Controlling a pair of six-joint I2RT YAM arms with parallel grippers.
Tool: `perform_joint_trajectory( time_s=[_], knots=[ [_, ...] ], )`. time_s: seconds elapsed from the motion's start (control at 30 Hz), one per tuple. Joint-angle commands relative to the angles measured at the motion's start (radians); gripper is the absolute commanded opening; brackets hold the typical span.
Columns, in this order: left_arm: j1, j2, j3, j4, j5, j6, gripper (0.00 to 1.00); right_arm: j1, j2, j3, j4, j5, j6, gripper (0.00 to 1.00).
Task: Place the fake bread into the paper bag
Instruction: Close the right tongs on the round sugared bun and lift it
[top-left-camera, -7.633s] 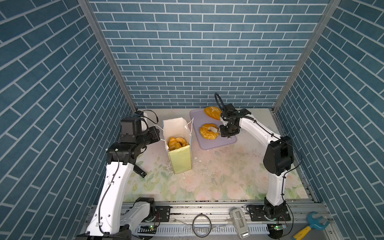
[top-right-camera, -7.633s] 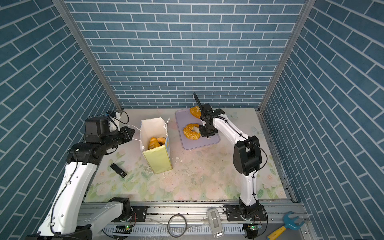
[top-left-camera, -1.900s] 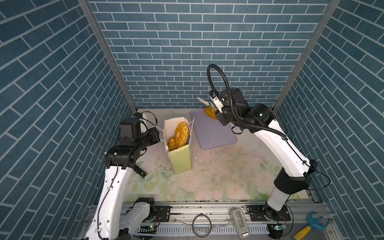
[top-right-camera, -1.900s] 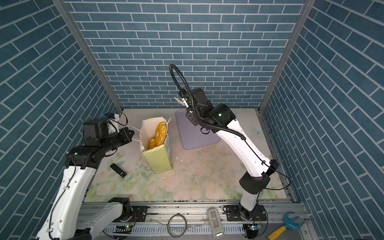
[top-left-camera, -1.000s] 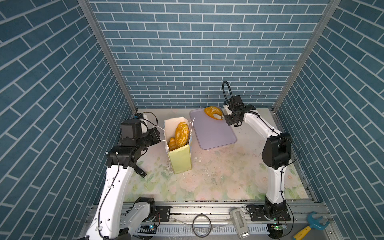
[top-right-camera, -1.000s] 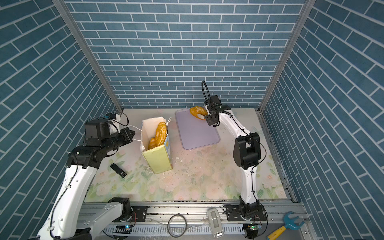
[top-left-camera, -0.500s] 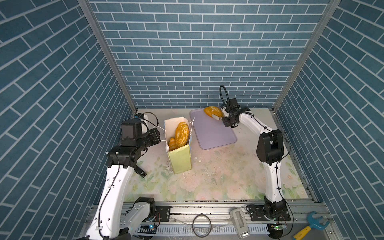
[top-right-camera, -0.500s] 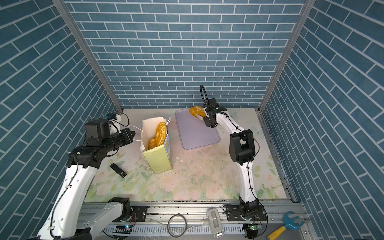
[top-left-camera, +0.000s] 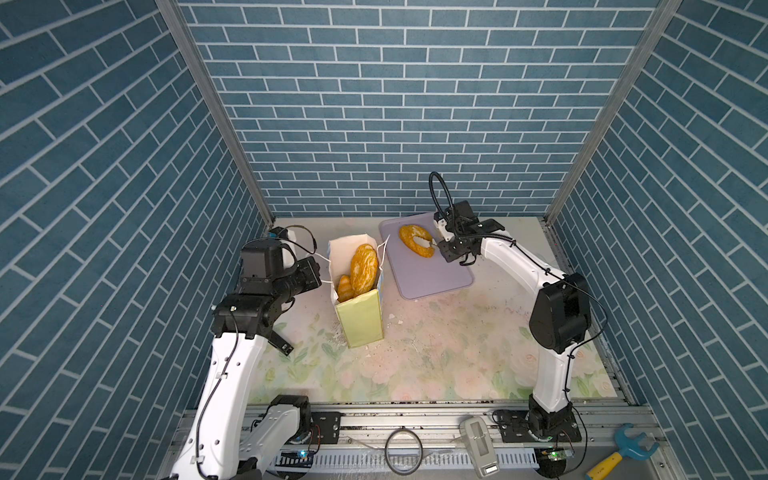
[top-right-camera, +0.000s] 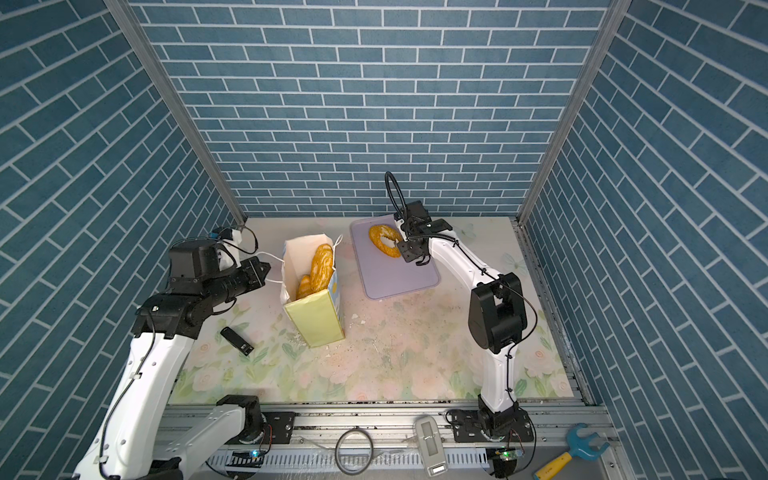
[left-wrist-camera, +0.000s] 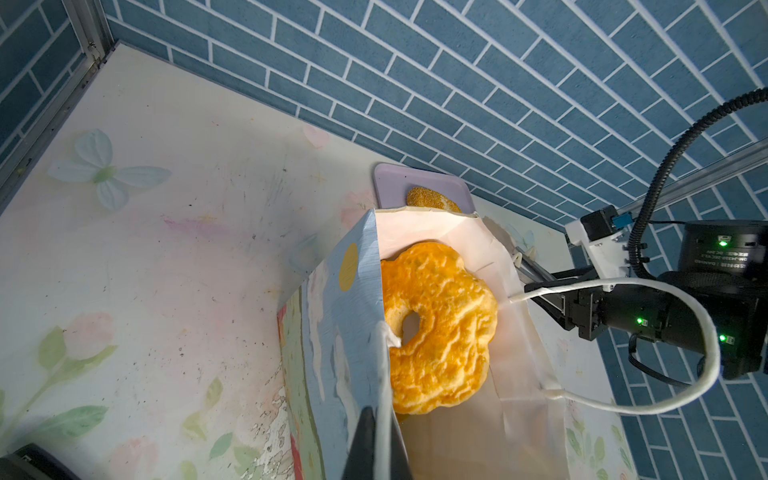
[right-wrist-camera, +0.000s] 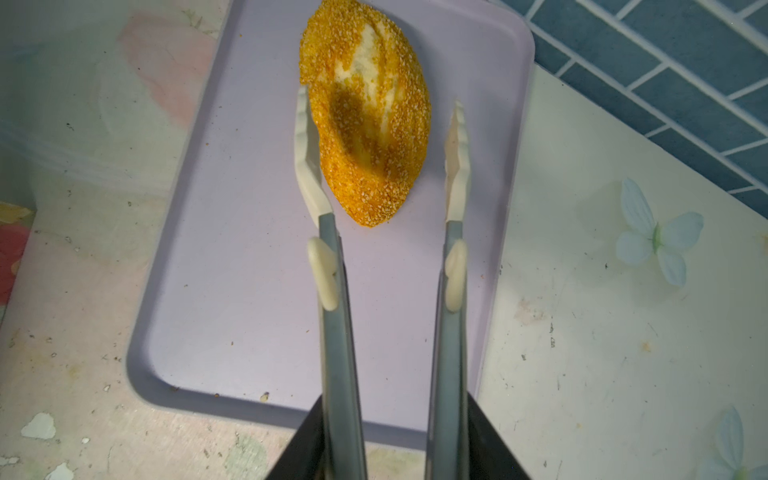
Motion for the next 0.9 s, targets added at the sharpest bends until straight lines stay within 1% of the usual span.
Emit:
perform_joint_trajectory(
  time_s=[0.0, 0.2, 0.33, 0.47, 0.63, 0.73, 0.87],
  knots=[
    [-0.004, -0.011, -0.008, 0.005, 0.006, 0.006, 0.00, -0.005, 0.020, 0.043, 0.007, 0.007, 0.024, 0.49],
    [-0.004, -0.008, -0.020, 0.002, 0.009, 0.008, 0.00, -0.003, 0.158, 0.173, -0.010, -0.033, 0.022, 0.54],
    [-0.003, -0.007, -0.012, -0.013, -0.003, 0.011, 0.00, 0.002, 0.257, 0.240, -0.022, -0.029, 0.046, 0.55],
    [-0.004, -0.008, -0.007, -0.014, -0.007, 0.012, 0.00, 0.004, 0.312, 0.286, -0.025, -0.009, 0.062, 0.54],
    [-0.004, -0.004, -0.012, -0.003, -0.002, 0.008, 0.00, 0.006, 0.311, 0.287, -0.008, 0.006, 0.057, 0.48],
    [-0.004, -0.005, -0.013, -0.004, 0.000, 0.009, 0.00, 0.007, 0.278, 0.254, 0.008, 0.011, 0.057, 0.45],
    [-0.004, -0.015, -0.015, -0.005, 0.001, 0.008, 0.00, 0.014, 0.224, 0.223, -0.021, 0.021, 0.056, 0.41]
  ],
)
